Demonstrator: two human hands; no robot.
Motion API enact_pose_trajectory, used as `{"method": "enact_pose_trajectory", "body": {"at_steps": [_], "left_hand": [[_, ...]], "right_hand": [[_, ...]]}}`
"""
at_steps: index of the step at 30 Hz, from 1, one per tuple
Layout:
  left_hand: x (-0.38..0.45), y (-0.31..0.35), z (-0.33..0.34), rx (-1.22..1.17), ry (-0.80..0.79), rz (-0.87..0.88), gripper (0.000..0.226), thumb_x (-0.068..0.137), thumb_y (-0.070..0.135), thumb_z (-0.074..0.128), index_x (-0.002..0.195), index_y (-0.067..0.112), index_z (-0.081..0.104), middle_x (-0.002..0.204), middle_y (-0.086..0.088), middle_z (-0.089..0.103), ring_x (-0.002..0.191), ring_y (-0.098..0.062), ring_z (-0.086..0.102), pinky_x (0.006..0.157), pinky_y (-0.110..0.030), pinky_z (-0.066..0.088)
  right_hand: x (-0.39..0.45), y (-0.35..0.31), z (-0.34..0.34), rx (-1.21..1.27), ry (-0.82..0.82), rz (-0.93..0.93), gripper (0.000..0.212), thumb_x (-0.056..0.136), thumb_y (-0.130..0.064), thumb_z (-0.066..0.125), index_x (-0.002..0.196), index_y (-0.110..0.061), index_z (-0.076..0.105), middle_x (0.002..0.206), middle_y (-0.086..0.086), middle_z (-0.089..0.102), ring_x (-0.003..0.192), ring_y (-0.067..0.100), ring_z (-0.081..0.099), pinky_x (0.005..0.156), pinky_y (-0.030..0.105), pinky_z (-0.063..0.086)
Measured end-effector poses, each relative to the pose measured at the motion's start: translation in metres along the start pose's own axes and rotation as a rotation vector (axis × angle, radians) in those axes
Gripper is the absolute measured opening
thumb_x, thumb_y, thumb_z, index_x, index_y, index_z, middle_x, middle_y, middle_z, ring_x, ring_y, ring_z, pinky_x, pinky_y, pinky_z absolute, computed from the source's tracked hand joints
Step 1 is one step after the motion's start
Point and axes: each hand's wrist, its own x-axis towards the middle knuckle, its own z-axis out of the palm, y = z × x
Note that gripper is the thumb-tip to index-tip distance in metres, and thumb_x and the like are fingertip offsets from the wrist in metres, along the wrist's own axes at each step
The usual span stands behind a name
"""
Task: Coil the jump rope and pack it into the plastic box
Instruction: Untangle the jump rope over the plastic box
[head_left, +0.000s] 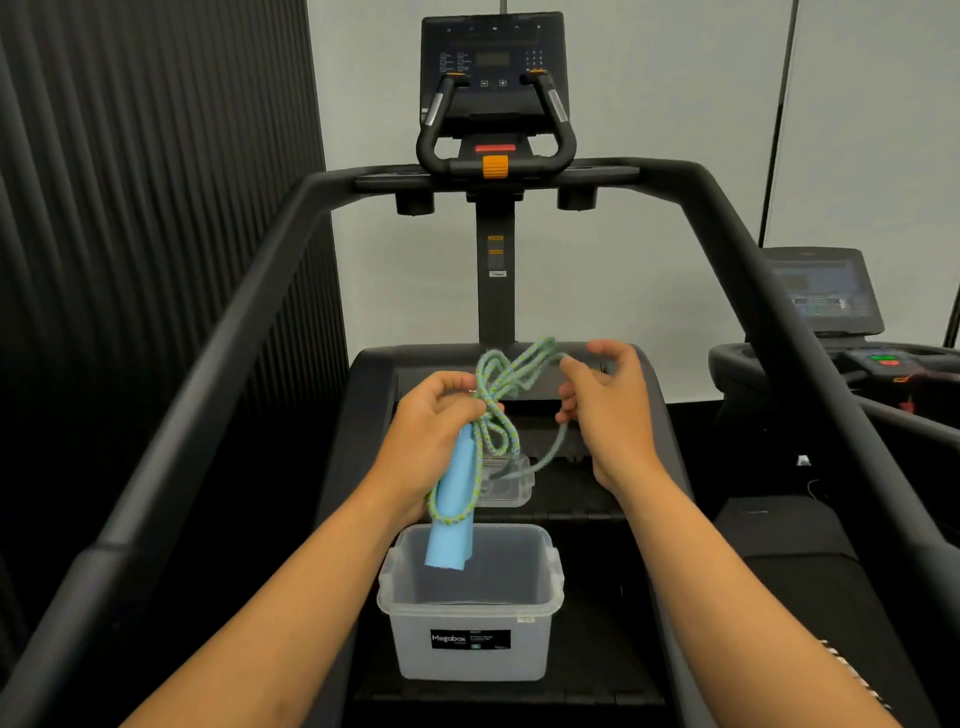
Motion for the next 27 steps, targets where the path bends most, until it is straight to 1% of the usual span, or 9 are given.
{"method": "enact_pose_trajectory", "body": {"at_steps": [2, 4, 7, 10, 14, 16, 18, 23, 27], "left_hand": [[0.003, -0.002, -0.001, -0.027, 0.021, 0.007, 0.014, 0.094, -0.002, 0.063, 0.101, 0.01, 0.061, 0.097, -0.019, 0.077, 0.071, -0.018, 0.069, 0.062, -0.027, 0.056], [0.004, -0.005, -0.002, -0.008, 0.032, 0.03, 0.014, 0.091, 0.002, 0.069, 0.099, 0.012, 0.062, 0.1, -0.024, 0.075, 0.079, -0.023, 0.067, 0.069, -0.034, 0.055], [0.005, -0.007, -0.002, 0.038, 0.014, 0.053, 0.014, 0.09, 0.005, 0.072, 0.098, 0.013, 0.064, 0.088, -0.01, 0.077, 0.077, -0.017, 0.068, 0.07, -0.03, 0.056], [0.003, -0.007, -0.003, 0.07, -0.003, 0.064, 0.014, 0.09, 0.005, 0.073, 0.1, 0.014, 0.067, 0.09, -0.009, 0.077, 0.077, -0.015, 0.069, 0.07, -0.027, 0.055], [0.002, -0.009, -0.01, 0.074, -0.038, 0.075, 0.014, 0.092, 0.005, 0.07, 0.103, 0.012, 0.07, 0.098, -0.013, 0.078, 0.086, -0.019, 0.073, 0.076, -0.03, 0.057], [0.001, -0.007, -0.012, 0.057, -0.06, 0.067, 0.013, 0.093, 0.008, 0.069, 0.105, 0.011, 0.069, 0.097, -0.011, 0.079, 0.087, -0.021, 0.074, 0.078, -0.031, 0.058], [-0.001, -0.004, -0.014, 0.034, -0.077, 0.064, 0.013, 0.094, 0.007, 0.067, 0.107, 0.006, 0.068, 0.094, -0.006, 0.08, 0.079, -0.014, 0.073, 0.071, -0.026, 0.058], [-0.005, 0.004, -0.018, -0.065, -0.115, 0.038, 0.006, 0.097, 0.005, 0.061, 0.103, 0.007, 0.061, 0.103, -0.016, 0.079, 0.062, -0.016, 0.067, 0.057, -0.026, 0.056], [-0.004, 0.004, -0.019, -0.112, -0.115, 0.019, 0.003, 0.1, 0.009, 0.057, 0.098, 0.011, 0.056, 0.109, -0.018, 0.077, 0.066, -0.019, 0.067, 0.057, -0.027, 0.055]], "right_hand": [[-0.007, -0.004, 0.002, -0.029, -0.058, -0.048, 0.023, 0.095, -0.015, 0.066, 0.096, -0.023, 0.045, 0.057, -0.003, 0.057, 0.049, 0.014, 0.05, 0.059, 0.036, 0.048], [-0.015, -0.008, 0.004, -0.082, -0.229, -0.095, 0.028, 0.09, -0.015, 0.074, 0.093, -0.019, 0.047, 0.065, 0.002, 0.059, 0.058, 0.015, 0.054, 0.062, 0.035, 0.051], [-0.022, -0.009, 0.007, -0.183, -0.444, -0.109, 0.029, 0.081, -0.018, 0.084, 0.098, -0.015, 0.06, 0.086, 0.005, 0.071, 0.074, 0.014, 0.065, 0.073, 0.03, 0.058], [-0.024, -0.011, 0.007, -0.218, -0.443, -0.097, 0.036, 0.079, -0.019, 0.086, 0.107, -0.014, 0.065, 0.09, 0.005, 0.073, 0.076, 0.015, 0.069, 0.077, 0.032, 0.062], [-0.022, -0.012, 0.009, -0.125, -0.467, -0.038, 0.046, 0.077, -0.005, 0.086, 0.116, -0.013, 0.061, 0.087, 0.009, 0.069, 0.071, 0.021, 0.071, 0.076, 0.034, 0.062], [-0.021, -0.011, 0.008, -0.09, -0.458, -0.028, 0.05, 0.079, 0.003, 0.082, 0.12, -0.012, 0.057, 0.084, 0.01, 0.068, 0.07, 0.022, 0.071, 0.076, 0.033, 0.061], [-0.019, -0.009, 0.007, -0.078, -0.406, -0.055, 0.044, 0.084, 0.006, 0.074, 0.12, -0.013, 0.056, 0.082, 0.009, 0.07, 0.07, 0.02, 0.07, 0.076, 0.031, 0.059], [-0.004, 0.007, 0.003, -0.096, -0.089, -0.068, 0.028, 0.09, 0.002, 0.063, 0.104, -0.022, 0.062, 0.076, 0.0, 0.066, 0.062, 0.009, 0.063, 0.069, 0.032, 0.056], [-0.001, 0.019, -0.004, -0.34, -0.025, -0.081, 0.025, 0.088, -0.008, 0.066, 0.105, -0.026, 0.064, 0.099, -0.002, 0.067, 0.073, 0.008, 0.059, 0.067, 0.016, 0.046]]}}
